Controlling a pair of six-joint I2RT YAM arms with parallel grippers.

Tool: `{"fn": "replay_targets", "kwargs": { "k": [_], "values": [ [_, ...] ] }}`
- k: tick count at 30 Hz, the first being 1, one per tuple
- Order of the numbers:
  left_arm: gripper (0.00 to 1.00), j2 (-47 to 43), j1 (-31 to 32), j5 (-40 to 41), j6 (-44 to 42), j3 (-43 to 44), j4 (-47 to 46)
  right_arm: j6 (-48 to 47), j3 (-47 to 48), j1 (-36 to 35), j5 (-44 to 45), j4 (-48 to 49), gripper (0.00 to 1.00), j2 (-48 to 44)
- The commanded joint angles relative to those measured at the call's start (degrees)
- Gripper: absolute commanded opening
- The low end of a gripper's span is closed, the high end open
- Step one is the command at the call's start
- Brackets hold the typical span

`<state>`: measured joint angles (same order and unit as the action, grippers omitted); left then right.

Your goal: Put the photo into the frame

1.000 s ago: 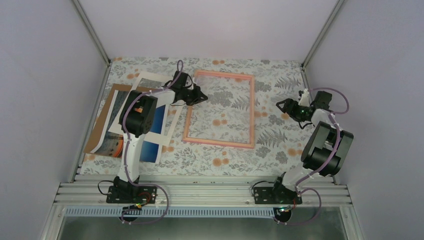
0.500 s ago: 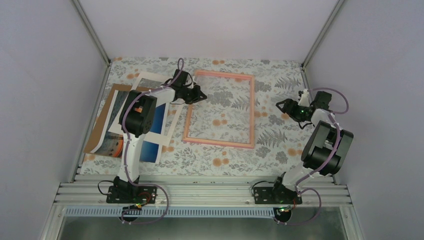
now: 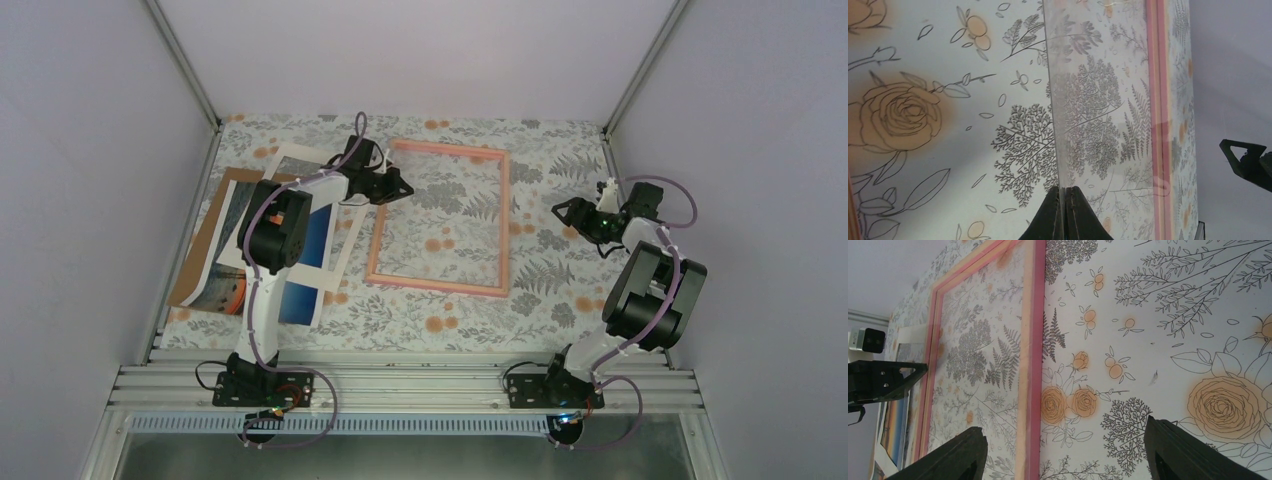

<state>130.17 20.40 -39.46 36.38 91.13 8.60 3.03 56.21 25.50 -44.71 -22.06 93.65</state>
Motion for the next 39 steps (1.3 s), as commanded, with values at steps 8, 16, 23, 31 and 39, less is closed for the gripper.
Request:
{"fn": "replay_targets", "kwargs": {
  "k": [8,16,23,31,39],
  "values": [
    [0.02,-1.58,0.08,-1.77,-1.94,3.14,-3.65,-0.79,0.04,-0.62,-1.08,1.23,0.78,0.66],
    [0.02,-1.85,-0.5,-2.15,-1.4,3.31,-4.27,-0.75,0.05,-0.62,-1.0,1.23,0.78,0.79],
    [0.02,-1.3,-0.87,-1.51,-1.61,3.31,-3.03,-0.35,0.21,-0.62,-1.07,1.47,0.78,1.14],
    [0.03,1.01,-1.57,1.32,-4.3,4.47,1.53,-0.65,0.44,-0.62,-0.67,1.07,0.78,1.11],
    [0.02,2.46,-1.73,2.28,-4.88,4.22,3.56,-0.77,0.64,-0.62,-0.34,0.72,0.78,1.18]
  ]
}}
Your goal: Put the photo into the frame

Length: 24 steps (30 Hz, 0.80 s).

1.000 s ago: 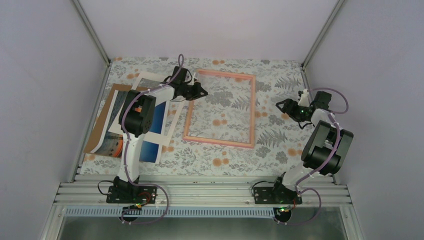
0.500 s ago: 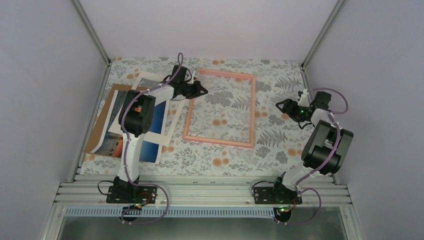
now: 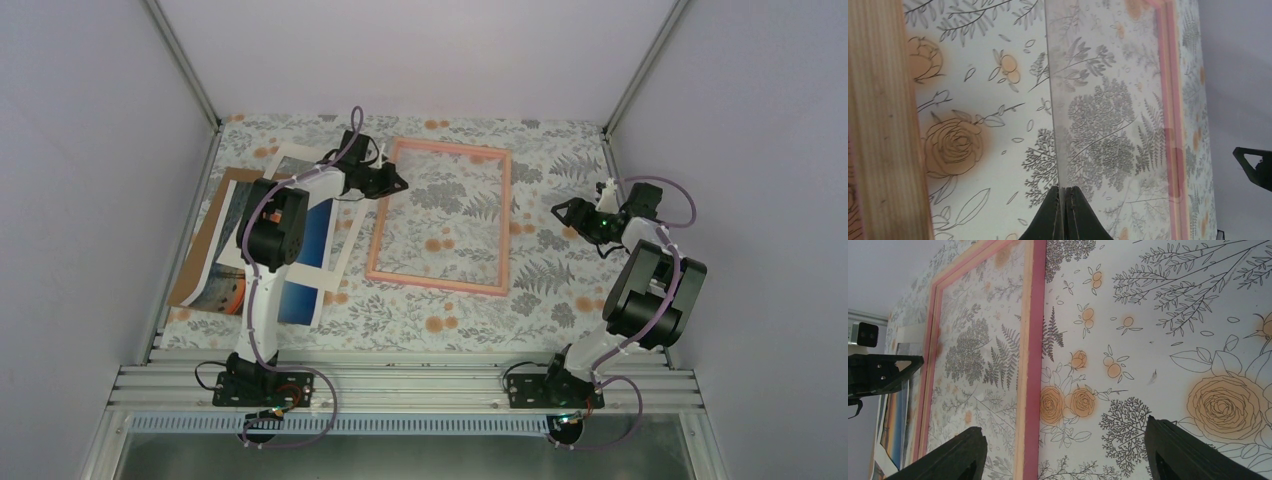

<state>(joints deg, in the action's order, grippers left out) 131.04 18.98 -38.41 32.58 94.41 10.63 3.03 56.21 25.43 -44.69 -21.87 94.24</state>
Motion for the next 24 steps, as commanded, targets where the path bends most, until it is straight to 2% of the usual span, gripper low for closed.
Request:
{"fn": "replay_targets", "kwargs": {
  "k": [1,24],
  "values": [
    [0.02,1.65,-0.35,1.24,-0.84,0.56,1.76,-0.8,0.66,-0.56,-0.4,0.51,0.78,0.59],
    [0.03,-1.83,-0.82,-5.41,10.17,-2.2,2.49,-0.64,0.48,-0.73,-0.4,0.61,0.78,0.54]
  ]
}}
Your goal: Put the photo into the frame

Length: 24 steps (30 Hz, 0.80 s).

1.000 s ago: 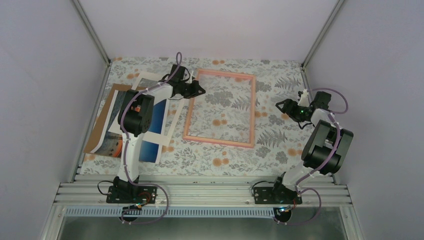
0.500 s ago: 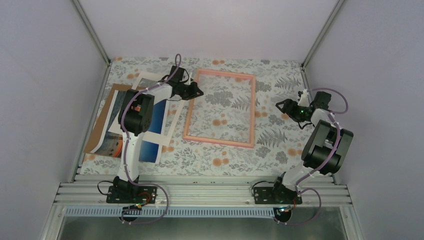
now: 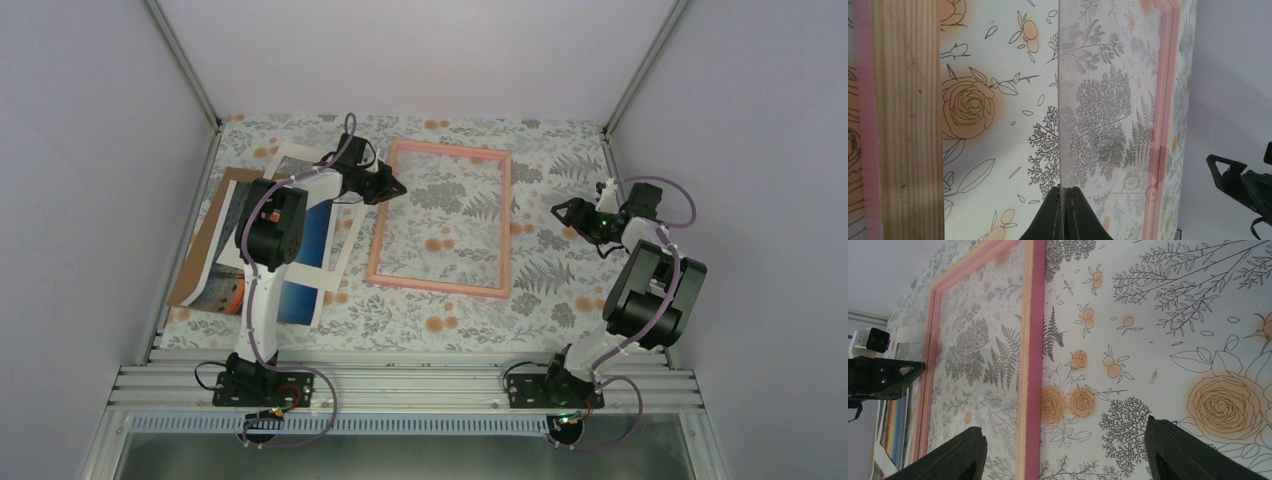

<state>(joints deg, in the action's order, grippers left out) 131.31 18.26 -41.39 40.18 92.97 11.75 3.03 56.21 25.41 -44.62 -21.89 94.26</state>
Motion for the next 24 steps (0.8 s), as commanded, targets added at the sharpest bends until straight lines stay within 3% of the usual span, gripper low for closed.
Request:
{"fn": "replay_targets", "kwargs": {
  "k": [1,24],
  "values": [
    [0.02,-2.31,-0.15,-2.47,2.72,-0.88,1.49,-0.61,0.48,-0.76,-0.47,0.62,0.78,0.48],
    [0.02,-3.13,-0.57,-2.89,6.32,-4.02,2.04,-0.81,0.92,-2.11,-0.33,0.37,0.78,0.67]
  ]
}}
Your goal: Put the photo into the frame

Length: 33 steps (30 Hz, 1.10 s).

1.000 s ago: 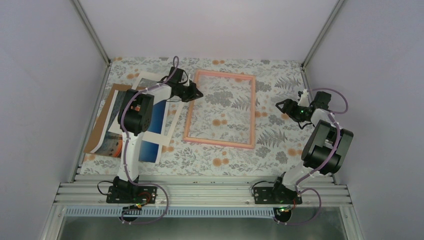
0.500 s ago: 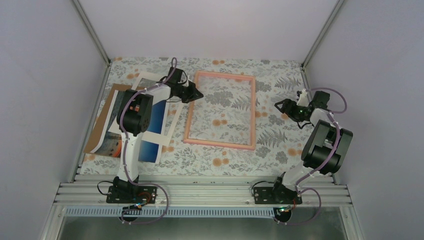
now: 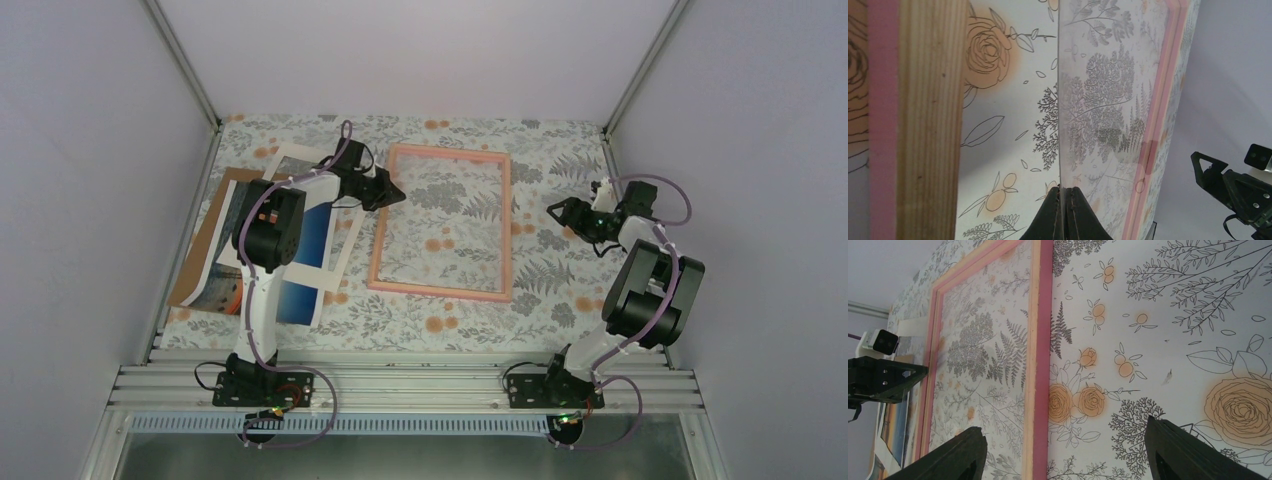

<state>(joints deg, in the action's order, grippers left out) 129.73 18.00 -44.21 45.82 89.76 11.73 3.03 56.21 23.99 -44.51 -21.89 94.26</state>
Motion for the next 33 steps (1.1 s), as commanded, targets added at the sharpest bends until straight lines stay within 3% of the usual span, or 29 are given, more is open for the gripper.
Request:
{"fn": "replay_targets", "kwargs": {
  "k": [1,33],
  "values": [
    [0.02,-1.46,-0.25,0.07,0.67,-0.89,2.02,-0.76,0.96,-0.77,-0.45,0.37,0.79,0.73],
    [0.02,-3.0,-0.69,0.06,-4.37,1.81,7.57,-3.02,-0.9,-5.24,-2.2,-0.96,0.75,0.56]
  ]
}}
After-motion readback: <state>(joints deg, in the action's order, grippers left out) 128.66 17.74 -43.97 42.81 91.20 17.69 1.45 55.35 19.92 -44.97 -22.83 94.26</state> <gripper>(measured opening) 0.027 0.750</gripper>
